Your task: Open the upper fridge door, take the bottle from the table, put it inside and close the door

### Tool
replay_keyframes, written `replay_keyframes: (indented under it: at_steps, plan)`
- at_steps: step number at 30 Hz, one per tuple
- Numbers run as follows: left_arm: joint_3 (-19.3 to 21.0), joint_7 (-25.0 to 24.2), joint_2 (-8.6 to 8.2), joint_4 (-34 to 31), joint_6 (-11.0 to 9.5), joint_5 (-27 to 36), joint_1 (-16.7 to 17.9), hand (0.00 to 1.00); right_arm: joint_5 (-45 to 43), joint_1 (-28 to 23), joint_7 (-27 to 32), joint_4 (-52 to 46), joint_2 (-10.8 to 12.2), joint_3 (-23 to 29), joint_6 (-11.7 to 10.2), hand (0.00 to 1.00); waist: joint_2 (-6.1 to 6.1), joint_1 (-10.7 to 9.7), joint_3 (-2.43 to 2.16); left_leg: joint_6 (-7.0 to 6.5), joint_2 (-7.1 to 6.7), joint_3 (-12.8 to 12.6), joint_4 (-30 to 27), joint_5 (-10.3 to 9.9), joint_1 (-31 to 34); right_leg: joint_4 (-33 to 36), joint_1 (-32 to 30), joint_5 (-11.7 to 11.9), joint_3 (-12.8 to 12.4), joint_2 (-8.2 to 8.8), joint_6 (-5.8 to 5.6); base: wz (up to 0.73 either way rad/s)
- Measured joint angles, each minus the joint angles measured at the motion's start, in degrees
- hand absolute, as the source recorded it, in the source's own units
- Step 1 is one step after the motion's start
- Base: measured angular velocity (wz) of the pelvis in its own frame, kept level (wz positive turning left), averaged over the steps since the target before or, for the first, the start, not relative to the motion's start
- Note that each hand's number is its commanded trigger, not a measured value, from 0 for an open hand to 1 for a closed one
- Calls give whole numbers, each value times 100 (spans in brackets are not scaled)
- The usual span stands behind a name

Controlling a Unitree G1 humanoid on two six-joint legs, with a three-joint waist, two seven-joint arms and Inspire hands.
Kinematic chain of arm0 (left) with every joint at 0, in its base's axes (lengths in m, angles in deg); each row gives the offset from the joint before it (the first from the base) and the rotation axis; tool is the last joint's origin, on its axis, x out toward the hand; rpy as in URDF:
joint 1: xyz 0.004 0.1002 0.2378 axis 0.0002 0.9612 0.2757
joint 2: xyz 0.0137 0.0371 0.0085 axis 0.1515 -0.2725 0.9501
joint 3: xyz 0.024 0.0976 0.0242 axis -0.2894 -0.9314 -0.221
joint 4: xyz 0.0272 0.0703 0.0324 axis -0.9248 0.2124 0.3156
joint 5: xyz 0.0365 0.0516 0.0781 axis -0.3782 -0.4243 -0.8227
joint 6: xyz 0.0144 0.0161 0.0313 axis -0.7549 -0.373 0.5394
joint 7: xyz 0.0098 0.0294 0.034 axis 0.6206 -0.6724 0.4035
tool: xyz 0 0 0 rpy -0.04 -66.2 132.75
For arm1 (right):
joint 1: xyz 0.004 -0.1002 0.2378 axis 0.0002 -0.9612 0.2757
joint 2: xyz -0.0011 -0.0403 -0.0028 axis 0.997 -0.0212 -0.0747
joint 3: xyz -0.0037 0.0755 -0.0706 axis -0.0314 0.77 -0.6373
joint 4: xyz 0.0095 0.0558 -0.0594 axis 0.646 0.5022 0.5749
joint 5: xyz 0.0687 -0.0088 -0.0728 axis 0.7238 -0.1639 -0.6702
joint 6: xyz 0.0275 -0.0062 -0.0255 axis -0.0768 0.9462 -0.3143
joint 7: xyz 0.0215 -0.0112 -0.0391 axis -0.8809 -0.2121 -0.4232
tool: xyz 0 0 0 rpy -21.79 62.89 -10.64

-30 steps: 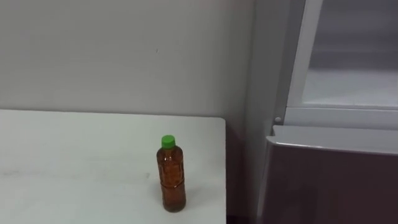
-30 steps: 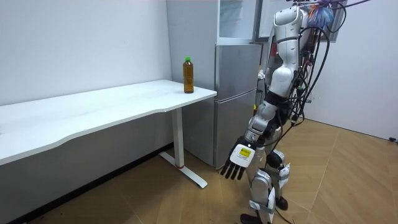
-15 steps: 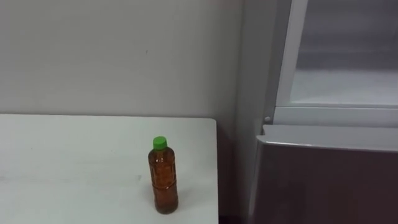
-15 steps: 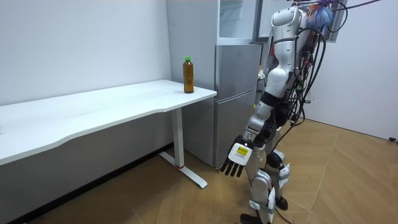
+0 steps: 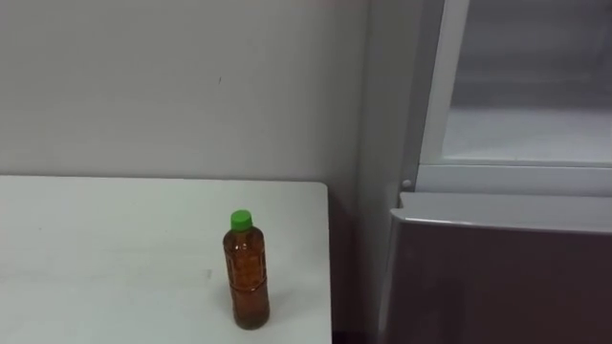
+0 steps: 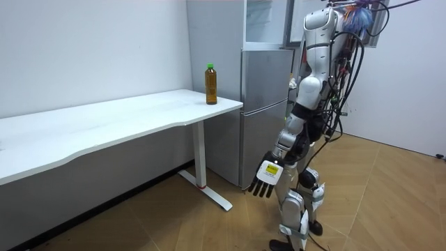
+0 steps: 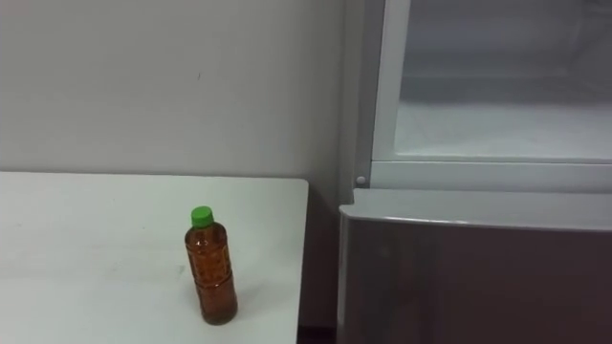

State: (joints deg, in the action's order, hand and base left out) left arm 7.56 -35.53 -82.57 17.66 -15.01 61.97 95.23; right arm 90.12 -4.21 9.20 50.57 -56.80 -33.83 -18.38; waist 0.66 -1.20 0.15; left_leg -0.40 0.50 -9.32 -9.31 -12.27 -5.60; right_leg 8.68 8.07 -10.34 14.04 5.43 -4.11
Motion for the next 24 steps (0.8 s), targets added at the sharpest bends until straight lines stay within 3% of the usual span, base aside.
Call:
replay_keyframes:
  at_steps: [12,19,21,24]
  plan:
    - [32,-102,-2,233,-12,-5,-106,0,-215,139,79,-402,-12,-121,43,0,-30,14,0,0,2,-10,-3,1,-9,-1,-33,0,-5,-2,0,0]
    - [29,-133,-12,314,-168,-116,-173,0,-732,267,70,-600,-26,-112,-60,0,-21,14,-3,0,5,-50,0,1,37,16,-122,2,2,-1,4,-3]
    - [23,-158,-15,295,-167,-159,-191,0,-952,234,15,-1055,-67,-114,3,0,-23,12,-8,0,7,-90,4,1,90,25,-167,4,-17,2,7,-10]
    - [41,-272,5,297,-158,-331,-227,0,-1251,-6,-50,-2503,-102,-119,67,0,-32,3,-2,-3,8,-158,-6,4,113,42,-237,7,-123,0,12,-12]
